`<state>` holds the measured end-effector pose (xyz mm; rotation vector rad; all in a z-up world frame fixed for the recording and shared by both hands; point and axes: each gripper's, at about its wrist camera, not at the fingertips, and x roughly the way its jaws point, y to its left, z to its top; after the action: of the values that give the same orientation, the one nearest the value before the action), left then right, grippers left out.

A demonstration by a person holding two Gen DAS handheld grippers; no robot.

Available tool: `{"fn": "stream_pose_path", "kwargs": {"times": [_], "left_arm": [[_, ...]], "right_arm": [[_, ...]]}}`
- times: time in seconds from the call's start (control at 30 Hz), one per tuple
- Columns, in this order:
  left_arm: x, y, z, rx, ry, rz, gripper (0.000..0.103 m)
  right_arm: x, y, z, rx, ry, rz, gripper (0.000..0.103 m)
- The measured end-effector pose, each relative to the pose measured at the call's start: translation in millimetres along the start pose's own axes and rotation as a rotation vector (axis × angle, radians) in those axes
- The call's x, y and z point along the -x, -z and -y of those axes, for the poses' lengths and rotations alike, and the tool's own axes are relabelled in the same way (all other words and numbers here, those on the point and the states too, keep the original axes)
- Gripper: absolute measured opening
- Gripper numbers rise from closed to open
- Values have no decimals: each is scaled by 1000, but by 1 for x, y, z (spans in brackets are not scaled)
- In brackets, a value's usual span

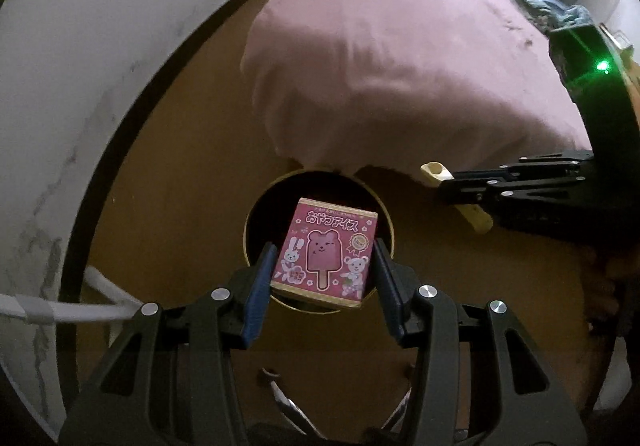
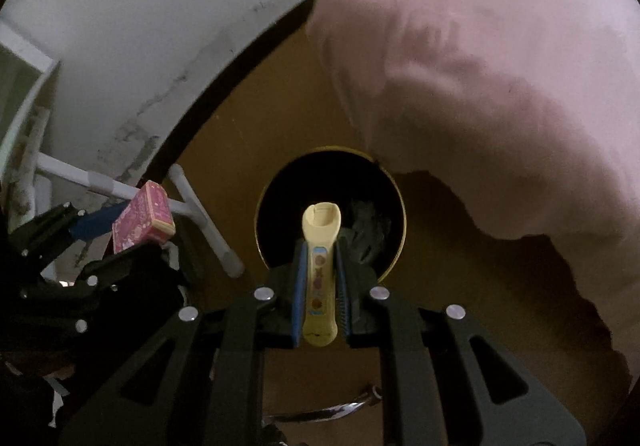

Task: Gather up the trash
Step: 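Drop the pink box and yellow stick into the black bin, opening both grippers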

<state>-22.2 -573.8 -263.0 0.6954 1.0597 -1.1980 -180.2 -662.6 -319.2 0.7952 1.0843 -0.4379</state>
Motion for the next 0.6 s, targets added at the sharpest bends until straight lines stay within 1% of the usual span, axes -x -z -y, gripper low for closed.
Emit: {"fn": "stream_pose_path", "kwargs": {"times": [0.1,0.23,0.4,0.43,0.47,0.5,0.53,0.57,0.6], "left_arm": [[-16,3,-1,9,1,-21,47],[-18,-2,-4,18,8,-17,47],[-8,-3,3,16,8,2,47],[-5,-4,3,15,1,8,52],[-2,-6,3,13,-2,10,61],[0,-7,4,11,-6,17,65],[4,-8,4,9,-11,31,69],[9,-10,6,5,-13,42,72],[15,-11,8,0,-14,51,74]], "right_arm": [[-14,-4,-1,-3,-11,-19,15],[-19,-9,-4,1,-19,-21,15],[-8,-13,-8,13,-23,-1,15],[-7,-15,-9,15,-26,-2,17],[-4,-14,-10,12,-31,-2,21],[0,-15,-11,7,-31,7,38],[4,-17,-11,3,-29,20,61],[11,-17,-12,1,-25,43,69],[17,-18,-13,3,-21,57,70]]}}
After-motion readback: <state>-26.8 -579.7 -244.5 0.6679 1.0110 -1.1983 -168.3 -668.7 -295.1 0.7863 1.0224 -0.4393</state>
